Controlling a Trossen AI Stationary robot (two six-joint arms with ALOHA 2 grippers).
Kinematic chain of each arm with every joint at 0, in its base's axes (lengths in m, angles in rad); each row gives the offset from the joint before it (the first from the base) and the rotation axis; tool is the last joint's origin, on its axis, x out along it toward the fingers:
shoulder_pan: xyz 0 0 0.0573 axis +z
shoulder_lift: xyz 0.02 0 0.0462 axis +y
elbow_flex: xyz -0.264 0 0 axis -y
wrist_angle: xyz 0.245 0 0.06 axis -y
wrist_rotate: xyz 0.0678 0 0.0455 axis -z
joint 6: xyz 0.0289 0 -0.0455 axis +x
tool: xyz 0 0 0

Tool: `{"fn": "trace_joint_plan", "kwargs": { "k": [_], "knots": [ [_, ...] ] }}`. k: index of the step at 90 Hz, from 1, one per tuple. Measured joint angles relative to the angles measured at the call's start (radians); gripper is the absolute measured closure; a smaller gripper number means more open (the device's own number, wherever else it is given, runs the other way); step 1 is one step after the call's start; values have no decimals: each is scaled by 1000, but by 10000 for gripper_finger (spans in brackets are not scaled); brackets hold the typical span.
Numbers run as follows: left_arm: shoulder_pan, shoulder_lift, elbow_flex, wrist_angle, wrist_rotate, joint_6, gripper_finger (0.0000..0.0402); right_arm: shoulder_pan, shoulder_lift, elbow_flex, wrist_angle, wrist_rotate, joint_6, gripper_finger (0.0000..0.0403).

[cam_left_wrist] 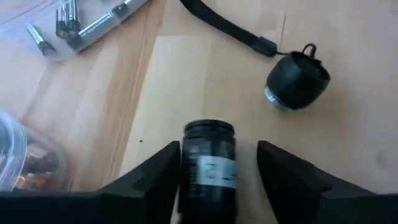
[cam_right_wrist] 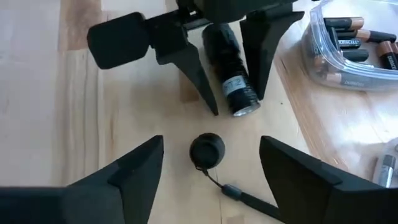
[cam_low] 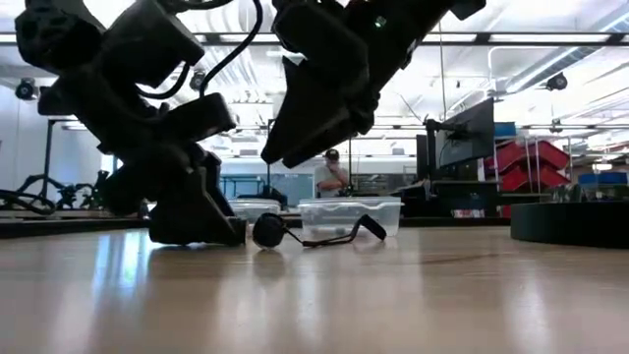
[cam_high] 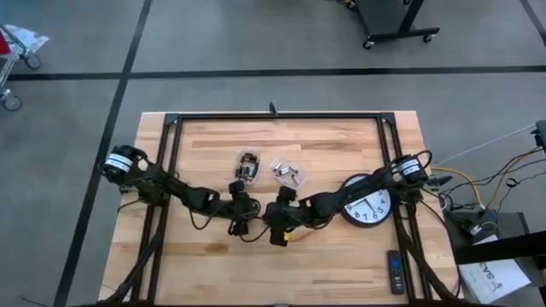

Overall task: Insert battery
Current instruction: Insert the silver battery into the flashlight's battery compartment

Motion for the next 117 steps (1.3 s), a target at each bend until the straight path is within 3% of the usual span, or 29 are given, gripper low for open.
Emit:
{"fn": "trace_joint_plan", "kwargs": {
  "k": [31, 44, 60, 93, 117],
  "knots": [
    [-1, -168, -148, 12, -18, -45, 190, 21, 1, -26, 59, -8, 5, 125],
    [-4, -202, -253, 127, -9, -92, 197, 22, 29, -32, 113, -10, 0, 118],
    [-5, -177, -342, 331, 36, -124, 205, 21, 79, -32, 184, -53, 15, 119],
    [-8, -47, -347, 479, 15, -131, 242, 14, 110, -28, 206, -52, 24, 148],
    [-7, -47, -345, 499, 12, -135, 252, 14, 108, -11, 204, -52, 24, 172]
  ]
}}
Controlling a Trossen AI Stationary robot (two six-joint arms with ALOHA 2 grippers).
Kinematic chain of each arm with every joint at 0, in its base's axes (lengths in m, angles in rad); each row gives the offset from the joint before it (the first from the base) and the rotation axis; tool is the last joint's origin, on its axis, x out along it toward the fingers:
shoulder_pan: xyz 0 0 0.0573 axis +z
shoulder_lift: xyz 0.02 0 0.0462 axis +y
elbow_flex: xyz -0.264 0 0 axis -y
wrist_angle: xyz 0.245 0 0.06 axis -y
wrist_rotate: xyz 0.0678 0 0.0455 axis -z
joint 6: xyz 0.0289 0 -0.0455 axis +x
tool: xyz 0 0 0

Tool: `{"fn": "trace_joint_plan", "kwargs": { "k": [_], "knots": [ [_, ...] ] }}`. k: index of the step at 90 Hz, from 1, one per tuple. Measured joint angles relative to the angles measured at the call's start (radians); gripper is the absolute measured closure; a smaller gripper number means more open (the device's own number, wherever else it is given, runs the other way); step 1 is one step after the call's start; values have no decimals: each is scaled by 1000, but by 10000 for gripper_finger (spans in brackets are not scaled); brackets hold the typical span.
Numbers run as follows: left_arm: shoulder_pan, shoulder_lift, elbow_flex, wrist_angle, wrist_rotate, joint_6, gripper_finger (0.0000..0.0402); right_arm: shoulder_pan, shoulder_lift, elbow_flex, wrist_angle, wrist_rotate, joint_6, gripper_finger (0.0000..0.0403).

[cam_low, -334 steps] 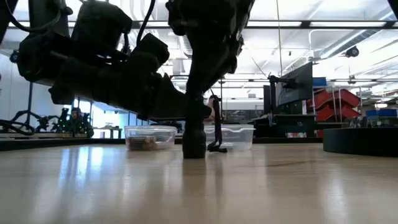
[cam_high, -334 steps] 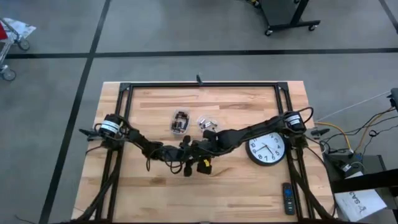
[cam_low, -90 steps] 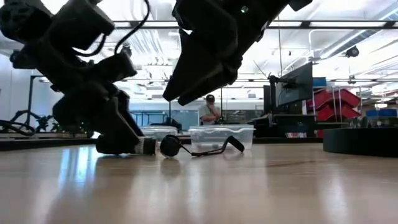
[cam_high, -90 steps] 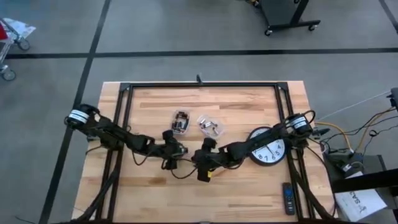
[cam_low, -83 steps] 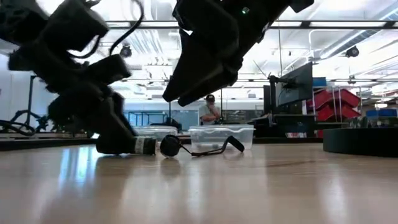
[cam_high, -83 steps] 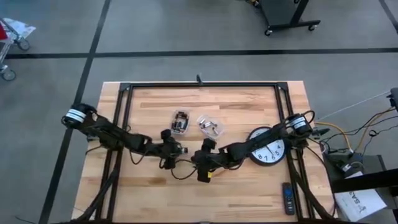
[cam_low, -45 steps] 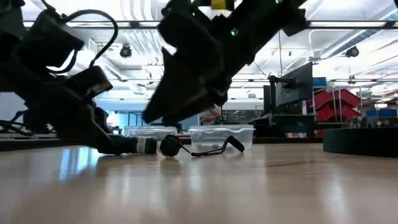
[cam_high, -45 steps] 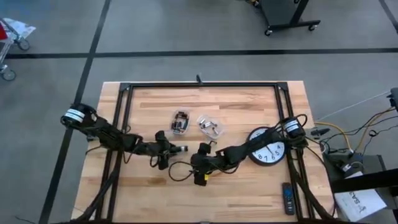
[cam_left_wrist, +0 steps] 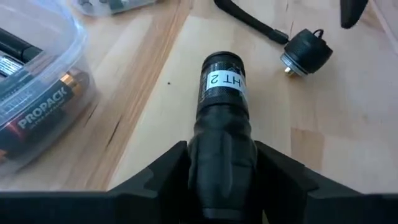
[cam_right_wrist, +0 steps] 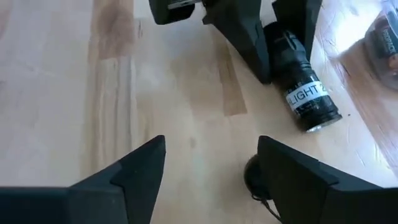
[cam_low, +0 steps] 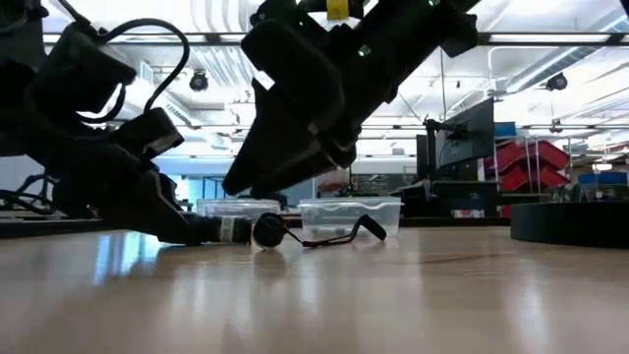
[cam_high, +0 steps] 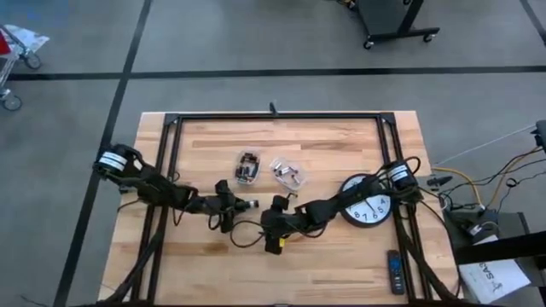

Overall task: Insert battery
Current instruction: Insert the silver battery into the flashlight's battery compartment

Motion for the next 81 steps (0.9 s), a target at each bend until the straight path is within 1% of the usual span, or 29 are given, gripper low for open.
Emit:
{"fn": "trace_joint_plan", "kwargs": {
  "k": [11, 17, 29, 39, 49, 60, 65, 70, 81],
  "knots": [
    [0, 3, 0, 3, 1, 0, 258, -1, 0, 7, 5, 1, 0, 181],
    [3, 3, 0, 2, 24, 0, 262, -2, 0, 7, 0, 1, 0, 185],
    [4, 0, 2, -11, 25, -39, 278, -6, -5, 7, -20, 0, -2, 189],
    [3, -3, 2, -17, 26, -51, 278, -6, -26, 16, -87, -1, -15, 192],
    [3, -21, 1, -31, 33, -53, 278, -6, -61, 41, -199, 0, -42, 196],
    [1, -68, 1, -77, 69, -71, 278, -7, -96, 47, -315, 3, -72, 202],
    [1, -98, 18, -156, 84, -86, 278, -9, -112, 46, -377, 2, -87, 205],
    [-1, -134, 54, -279, 85, -95, 278, -13, -122, 46, -436, 4, -93, 208],
    [-1, -196, 185, -644, 84, -93, 278, -23, -133, 46, -559, 34, -110, 216]
  ]
}}
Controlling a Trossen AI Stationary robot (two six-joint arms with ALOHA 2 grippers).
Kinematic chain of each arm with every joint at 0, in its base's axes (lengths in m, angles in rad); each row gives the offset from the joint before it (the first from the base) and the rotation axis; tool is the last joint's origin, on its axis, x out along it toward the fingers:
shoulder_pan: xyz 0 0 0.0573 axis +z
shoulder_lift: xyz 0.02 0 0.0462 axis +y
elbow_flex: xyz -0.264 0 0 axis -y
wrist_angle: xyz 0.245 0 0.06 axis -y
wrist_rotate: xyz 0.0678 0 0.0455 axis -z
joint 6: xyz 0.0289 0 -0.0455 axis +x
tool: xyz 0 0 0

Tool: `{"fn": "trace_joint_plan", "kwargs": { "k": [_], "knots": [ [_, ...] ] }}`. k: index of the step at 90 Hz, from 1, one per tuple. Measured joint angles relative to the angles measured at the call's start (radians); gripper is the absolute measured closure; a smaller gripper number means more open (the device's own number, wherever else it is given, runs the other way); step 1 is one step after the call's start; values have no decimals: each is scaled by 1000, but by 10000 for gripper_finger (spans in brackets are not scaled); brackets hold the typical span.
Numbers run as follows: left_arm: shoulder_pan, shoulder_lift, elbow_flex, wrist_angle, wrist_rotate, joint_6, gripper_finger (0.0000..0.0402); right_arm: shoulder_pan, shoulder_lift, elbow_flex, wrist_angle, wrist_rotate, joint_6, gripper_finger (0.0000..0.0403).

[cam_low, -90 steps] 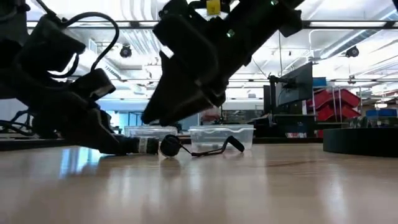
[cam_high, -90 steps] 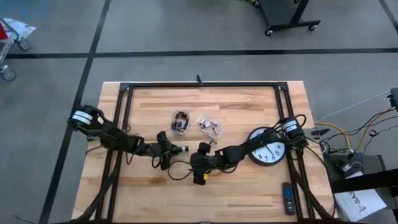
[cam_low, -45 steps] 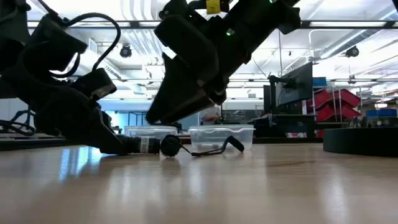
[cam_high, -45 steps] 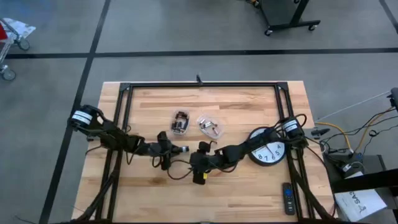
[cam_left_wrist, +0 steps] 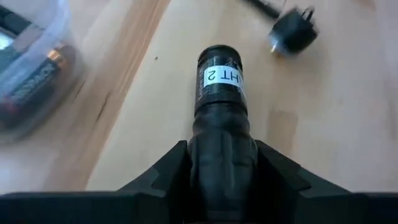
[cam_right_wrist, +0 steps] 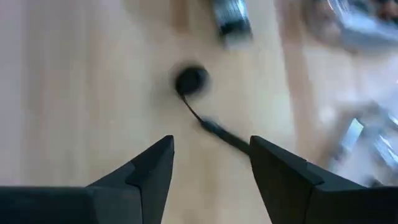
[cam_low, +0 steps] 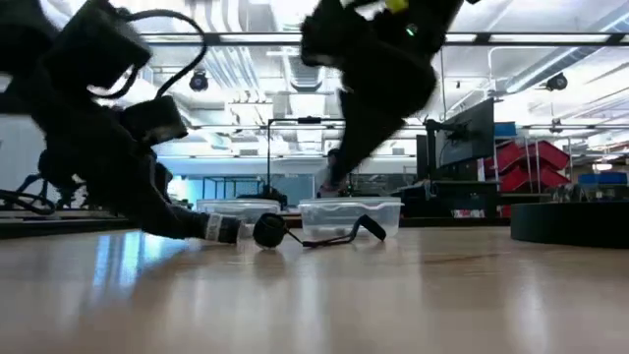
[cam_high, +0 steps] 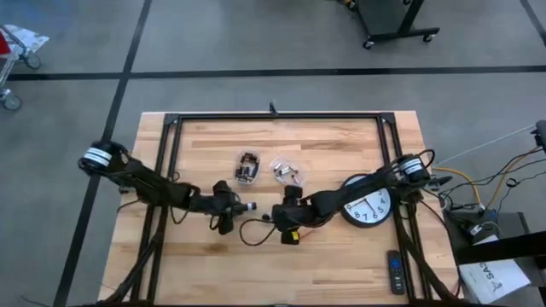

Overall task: Insert battery
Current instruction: Insert the silver battery into the flashlight's battery compartment

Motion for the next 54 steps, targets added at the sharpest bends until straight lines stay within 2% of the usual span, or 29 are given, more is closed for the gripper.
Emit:
{"fn": "trace_joint_plan", "kwargs": {
  "k": [10, 22, 38, 54],
  "knots": [
    [0, -15, 119, -260, 1, 29, 278, -12, -6, 0, -28, 18, -8, 222],
    [0, -14, 222, -449, 3, 54, 278, -19, -7, 0, -9, 18, -8, 229],
    [-3, -23, 312, -572, -5, 73, 278, -19, -6, 0, 38, 18, -8, 235],
    [-5, -25, 311, -613, -5, 59, 278, -18, -6, -1, 58, 17, -4, 235]
  ]
}}
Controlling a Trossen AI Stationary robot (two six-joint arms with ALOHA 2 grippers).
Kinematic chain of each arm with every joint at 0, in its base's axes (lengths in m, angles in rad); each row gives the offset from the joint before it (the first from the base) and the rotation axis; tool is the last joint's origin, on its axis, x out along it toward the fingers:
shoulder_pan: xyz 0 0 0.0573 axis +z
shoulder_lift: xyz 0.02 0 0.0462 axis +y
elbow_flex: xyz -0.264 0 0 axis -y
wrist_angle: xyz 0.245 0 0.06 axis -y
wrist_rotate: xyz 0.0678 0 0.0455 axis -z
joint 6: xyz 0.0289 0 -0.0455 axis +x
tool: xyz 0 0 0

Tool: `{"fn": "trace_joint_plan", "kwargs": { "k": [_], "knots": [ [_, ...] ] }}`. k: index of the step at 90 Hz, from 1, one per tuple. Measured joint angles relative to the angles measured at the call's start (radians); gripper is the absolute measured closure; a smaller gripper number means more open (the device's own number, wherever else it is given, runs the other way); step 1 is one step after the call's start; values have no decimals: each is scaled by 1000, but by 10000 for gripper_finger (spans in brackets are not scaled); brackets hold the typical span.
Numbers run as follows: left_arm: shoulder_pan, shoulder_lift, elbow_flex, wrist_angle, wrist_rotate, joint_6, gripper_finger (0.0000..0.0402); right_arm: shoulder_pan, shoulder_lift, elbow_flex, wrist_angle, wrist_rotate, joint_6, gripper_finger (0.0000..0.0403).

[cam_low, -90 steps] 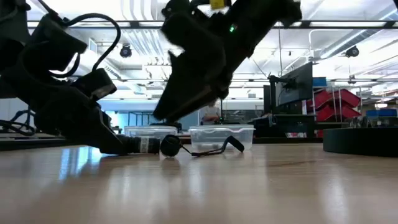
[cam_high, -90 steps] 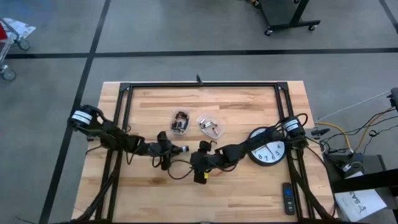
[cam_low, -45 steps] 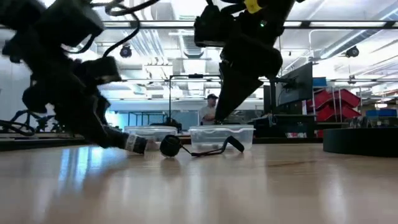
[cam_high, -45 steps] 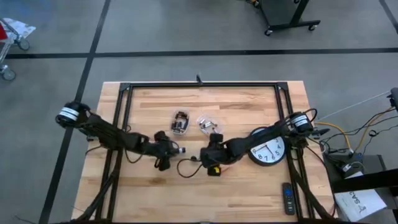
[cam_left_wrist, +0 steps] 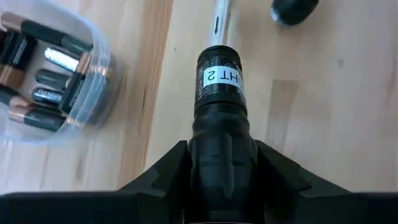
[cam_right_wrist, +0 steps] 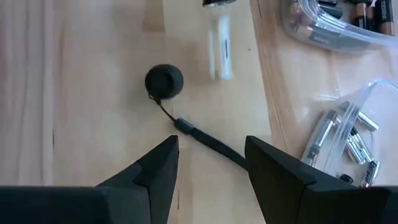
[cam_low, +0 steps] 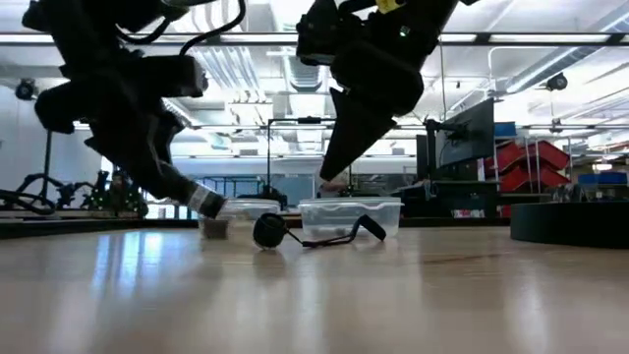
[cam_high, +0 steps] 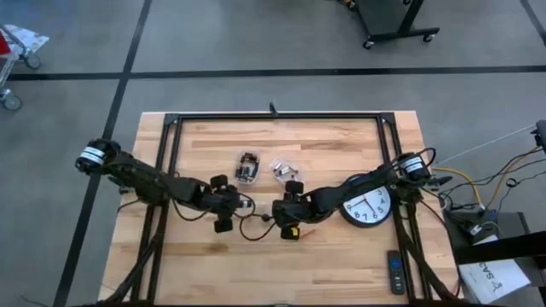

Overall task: Insert battery
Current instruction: Insert the silver battery into the flashlight's battery compartment

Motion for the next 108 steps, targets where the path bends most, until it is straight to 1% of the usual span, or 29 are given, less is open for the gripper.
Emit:
{"fn": "trace_joint_plan", "kwargs": {
  "k": [14, 20, 25, 32, 37, 45, 52, 60, 65, 71, 89, 97, 108],
  "knots": [
    [-4, 0, -41, -72, -2, -62, 278, 6, 1, -1, -10, 0, 0, 235],
    [-7, -1, -52, -73, -4, -76, 276, 6, 1, -1, -24, -1, 3, 238],
    [-7, -1, -62, -74, 7, -78, 259, 7, 1, -2, -35, -3, 9, 242],
    [-7, 0, -75, -81, 42, -78, 219, 9, -9, -2, -50, -3, 8, 248],
    [-7, 0, -82, -76, 50, -79, 192, 10, -20, -2, -58, -3, 9, 252],
    [-7, -1, -96, -83, 58, -82, 161, 11, -38, -2, -84, -3, 9, 259],
    [-7, 0, -97, -75, 57, -83, 146, 14, -49, -2, -108, -3, 9, 266],
    [-7, -1, -95, -55, 49, -79, 143, 16, -56, -2, -116, -3, 8, 273],
    [-7, -1, -93, -8, 40, -62, 146, 18, -58, -2, -123, -3, 8, 277],
    [-7, -1, -95, 86, 28, -29, 154, 23, -58, -2, -135, -3, 8, 282],
    [-7, 10, -114, 352, -15, 102, 178, 36, -62, -2, -271, -3, 37, 295],
    [-5, 34, -124, 465, -25, 163, 184, 40, -68, -2, -298, -2, 63, 298],
    [3, 83, -131, 572, -33, 205, 184, 51, -78, -2, -294, 0, 78, 299]
  ]
}}
